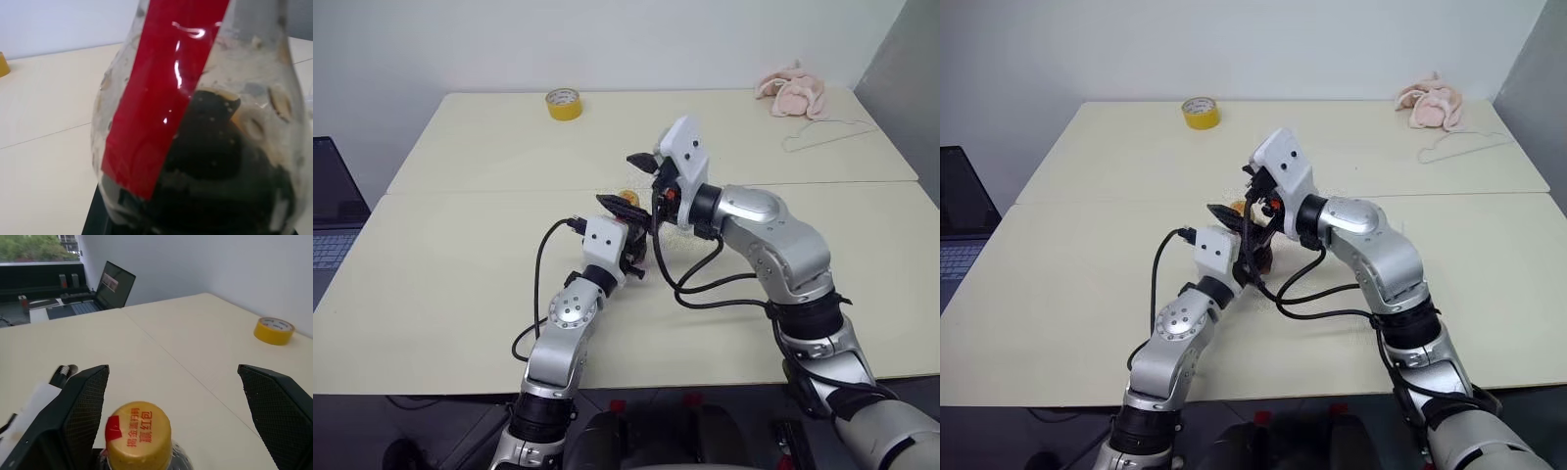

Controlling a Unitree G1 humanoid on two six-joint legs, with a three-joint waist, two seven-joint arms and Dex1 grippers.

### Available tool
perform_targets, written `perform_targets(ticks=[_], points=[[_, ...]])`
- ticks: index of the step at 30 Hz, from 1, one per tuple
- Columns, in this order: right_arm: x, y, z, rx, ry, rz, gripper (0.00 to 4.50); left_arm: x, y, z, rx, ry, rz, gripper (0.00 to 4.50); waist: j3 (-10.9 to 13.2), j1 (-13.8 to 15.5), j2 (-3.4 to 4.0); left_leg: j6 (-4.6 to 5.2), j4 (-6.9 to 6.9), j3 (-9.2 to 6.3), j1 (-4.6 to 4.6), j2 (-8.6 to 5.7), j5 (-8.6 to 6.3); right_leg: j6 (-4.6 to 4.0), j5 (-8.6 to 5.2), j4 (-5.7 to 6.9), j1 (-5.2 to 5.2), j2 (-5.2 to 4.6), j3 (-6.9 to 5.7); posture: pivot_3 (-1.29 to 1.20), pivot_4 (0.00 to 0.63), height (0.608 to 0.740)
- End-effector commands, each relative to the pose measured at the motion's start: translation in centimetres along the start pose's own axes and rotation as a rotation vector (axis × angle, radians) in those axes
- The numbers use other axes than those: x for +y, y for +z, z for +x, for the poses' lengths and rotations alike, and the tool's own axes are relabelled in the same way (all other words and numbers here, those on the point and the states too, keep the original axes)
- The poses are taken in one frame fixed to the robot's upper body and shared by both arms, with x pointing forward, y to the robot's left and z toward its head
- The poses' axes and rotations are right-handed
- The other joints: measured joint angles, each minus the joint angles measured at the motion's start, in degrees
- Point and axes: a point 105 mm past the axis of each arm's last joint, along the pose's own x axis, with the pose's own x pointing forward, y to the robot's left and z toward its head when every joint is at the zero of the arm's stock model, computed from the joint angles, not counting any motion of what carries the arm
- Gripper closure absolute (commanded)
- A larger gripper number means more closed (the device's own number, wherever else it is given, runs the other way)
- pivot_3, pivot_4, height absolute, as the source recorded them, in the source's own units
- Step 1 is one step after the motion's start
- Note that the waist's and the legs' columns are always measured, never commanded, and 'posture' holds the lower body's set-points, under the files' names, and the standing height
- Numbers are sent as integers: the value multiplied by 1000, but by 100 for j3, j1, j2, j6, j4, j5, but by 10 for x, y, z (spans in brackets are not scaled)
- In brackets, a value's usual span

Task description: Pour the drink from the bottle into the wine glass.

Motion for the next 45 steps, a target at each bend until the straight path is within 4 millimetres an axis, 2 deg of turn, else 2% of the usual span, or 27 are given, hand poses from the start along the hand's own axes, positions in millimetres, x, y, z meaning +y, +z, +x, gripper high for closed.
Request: perform_targets(ticks=[1,11,26,45], points=[[3,12,1,-30,-6,-36,0,-5,17,-1,-67,-11,5,3242,0,0,0,0,0,0,0,0,0,0,0,0,0,0,0,0,150,740],[-1,9,12,-7,-44,-25,0,-4,16,-2,-63,-7,6,3260,0,-5,0,0,-1,0,1,1,0,0,0,1,-1,1,0,0,150,740],[-4,8,12,-4,-54,-13,0,-5,15,-2,-60,-10,2,3261,0,-6,0,0,-2,0,1,0,0,0,0,0,-1,1,0,0,150,740],[-14,1,-10,10,-83,20,0,-3,16,-1,-63,-10,2,3313,0,-5,0,0,-2,1,0,1,0,0,0,0,-1,1,0,0,150,740]])
